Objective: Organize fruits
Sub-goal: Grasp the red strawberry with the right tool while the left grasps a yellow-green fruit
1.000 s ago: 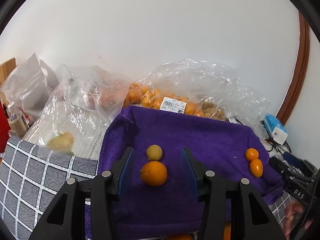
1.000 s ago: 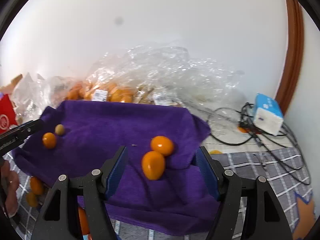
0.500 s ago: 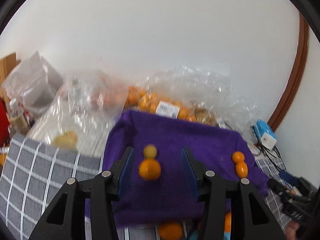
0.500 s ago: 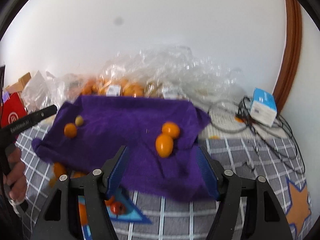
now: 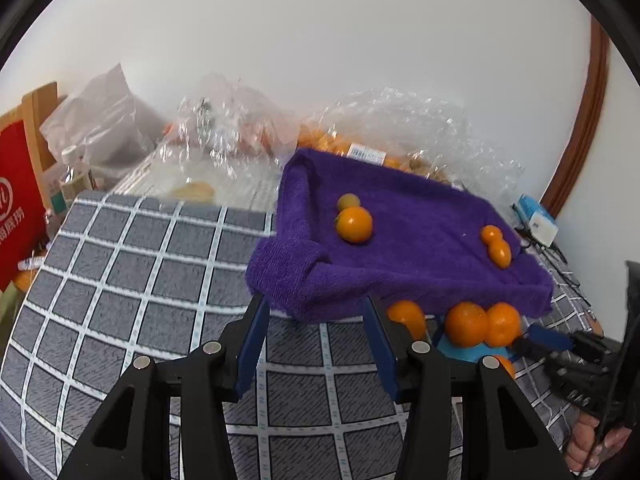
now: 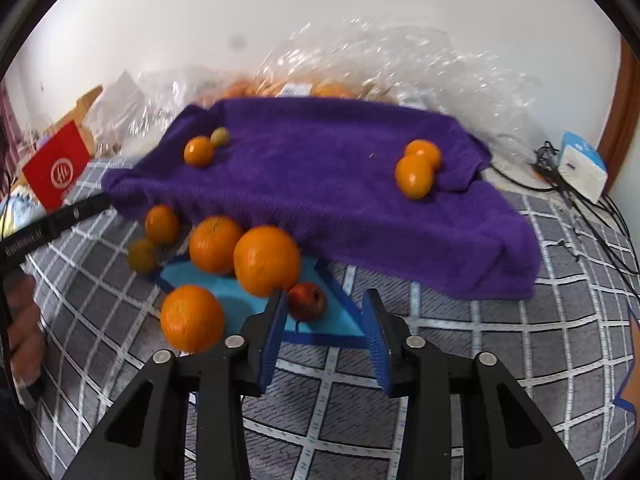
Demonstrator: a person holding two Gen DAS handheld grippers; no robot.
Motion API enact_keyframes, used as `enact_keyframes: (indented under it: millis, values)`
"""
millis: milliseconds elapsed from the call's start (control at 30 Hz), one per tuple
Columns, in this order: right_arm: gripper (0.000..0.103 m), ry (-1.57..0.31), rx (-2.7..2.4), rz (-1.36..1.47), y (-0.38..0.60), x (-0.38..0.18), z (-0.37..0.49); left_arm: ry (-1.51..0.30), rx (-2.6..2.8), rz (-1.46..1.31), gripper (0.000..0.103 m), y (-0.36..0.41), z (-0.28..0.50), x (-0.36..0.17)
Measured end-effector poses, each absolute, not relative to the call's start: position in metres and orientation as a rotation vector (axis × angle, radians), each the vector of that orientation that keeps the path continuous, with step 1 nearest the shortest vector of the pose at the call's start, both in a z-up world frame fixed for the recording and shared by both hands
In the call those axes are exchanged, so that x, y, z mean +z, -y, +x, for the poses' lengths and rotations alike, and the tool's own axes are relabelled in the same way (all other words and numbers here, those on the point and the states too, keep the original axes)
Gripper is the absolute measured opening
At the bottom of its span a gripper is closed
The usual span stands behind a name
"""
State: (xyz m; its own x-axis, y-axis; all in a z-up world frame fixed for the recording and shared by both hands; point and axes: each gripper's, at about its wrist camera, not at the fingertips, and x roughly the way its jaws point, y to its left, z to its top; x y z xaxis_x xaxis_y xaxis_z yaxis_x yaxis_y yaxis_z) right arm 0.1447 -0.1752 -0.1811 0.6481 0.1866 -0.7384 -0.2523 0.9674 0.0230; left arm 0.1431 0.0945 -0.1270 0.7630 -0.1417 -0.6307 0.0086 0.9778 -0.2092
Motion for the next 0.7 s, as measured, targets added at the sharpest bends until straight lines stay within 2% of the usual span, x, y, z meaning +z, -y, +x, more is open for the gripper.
enact_keyframes:
  millis: [167, 267, 700]
  values:
    - [0.034, -0.861, 0.249, -0.111, 0.163, -0.191, 0.151, -0.701, -0.087, -0.217, 0.05, -0.096, 0.141, -0.131]
    - [0.024, -0.86, 0.255, -0.126, 0.159, -0.191, 0.152, -0.725, -0.091, -0.21, 0.05, -0.093, 0.143, -0.135]
    - [0.024, -0.712, 0.162, 0.018, 0.225, -0.17, 0.127, -0.797, -0.301, -0.201, 0.052, -0.066, 0.14, -0.142]
